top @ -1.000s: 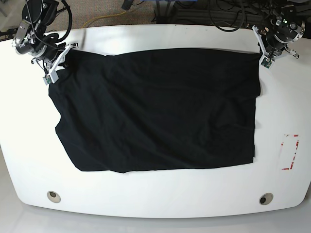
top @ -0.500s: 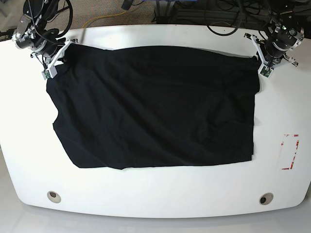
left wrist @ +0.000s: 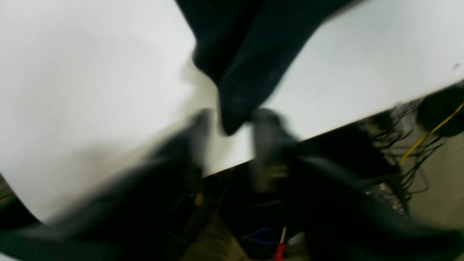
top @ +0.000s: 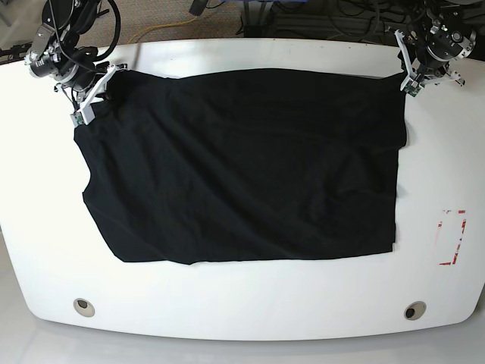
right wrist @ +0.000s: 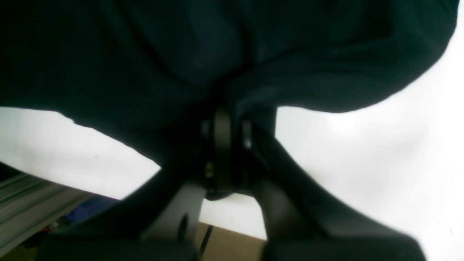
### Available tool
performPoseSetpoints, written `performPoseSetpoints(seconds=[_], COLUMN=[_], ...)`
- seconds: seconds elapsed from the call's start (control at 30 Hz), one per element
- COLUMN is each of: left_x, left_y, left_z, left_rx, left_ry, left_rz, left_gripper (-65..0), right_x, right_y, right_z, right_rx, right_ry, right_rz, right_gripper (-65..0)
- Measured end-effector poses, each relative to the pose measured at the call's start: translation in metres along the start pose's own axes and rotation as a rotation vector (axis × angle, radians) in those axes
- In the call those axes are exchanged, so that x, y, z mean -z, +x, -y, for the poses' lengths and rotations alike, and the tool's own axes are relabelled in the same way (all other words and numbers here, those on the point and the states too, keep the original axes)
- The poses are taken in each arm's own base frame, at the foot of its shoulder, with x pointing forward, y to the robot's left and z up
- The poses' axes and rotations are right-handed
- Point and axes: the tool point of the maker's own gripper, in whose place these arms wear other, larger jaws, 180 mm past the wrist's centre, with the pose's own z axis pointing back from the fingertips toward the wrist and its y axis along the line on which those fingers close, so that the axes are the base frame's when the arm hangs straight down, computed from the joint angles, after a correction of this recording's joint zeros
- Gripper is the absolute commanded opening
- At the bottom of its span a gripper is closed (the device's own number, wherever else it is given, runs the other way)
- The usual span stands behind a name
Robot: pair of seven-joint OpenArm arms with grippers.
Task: Fold the T-shirt properly
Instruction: 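Release and regrasp the shirt edge with the left gripper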
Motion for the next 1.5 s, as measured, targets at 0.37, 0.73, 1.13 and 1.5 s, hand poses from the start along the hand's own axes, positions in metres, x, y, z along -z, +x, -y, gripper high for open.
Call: performPoseSetpoints(seconds=[0.37,0.73,1.13,1.5], left_x=[-0.002,-0.004,-0.006,0.002], left_y=[0.015,0.029,0.046,0.053], left_z=[-0.003,-0.028,-0.029,0.002], left_rx=[-0.008,-0.037,0.146,0.226], left_ry=[-0.027,0.017,-0.054,-0.141], left_rz=[0.061,0.052,0.029,0.03], left_gripper=[-31.2,-31.1,-17.4,-17.2], right_x=[0.001,0.0,0.005,0.005], right_y=[0.0,0.0,-0.001,-0.001], right_z=[-0.001,-0.001,-0.01,-0.01], right_rx=[0.003,0.005,0.029,0.029], right_ry=[0.003,0.001,0.022,0.021], right_rz=[0.001,0.002,0.014,0.013], right_gripper=[-65.0,-65.0,-65.0,-65.0])
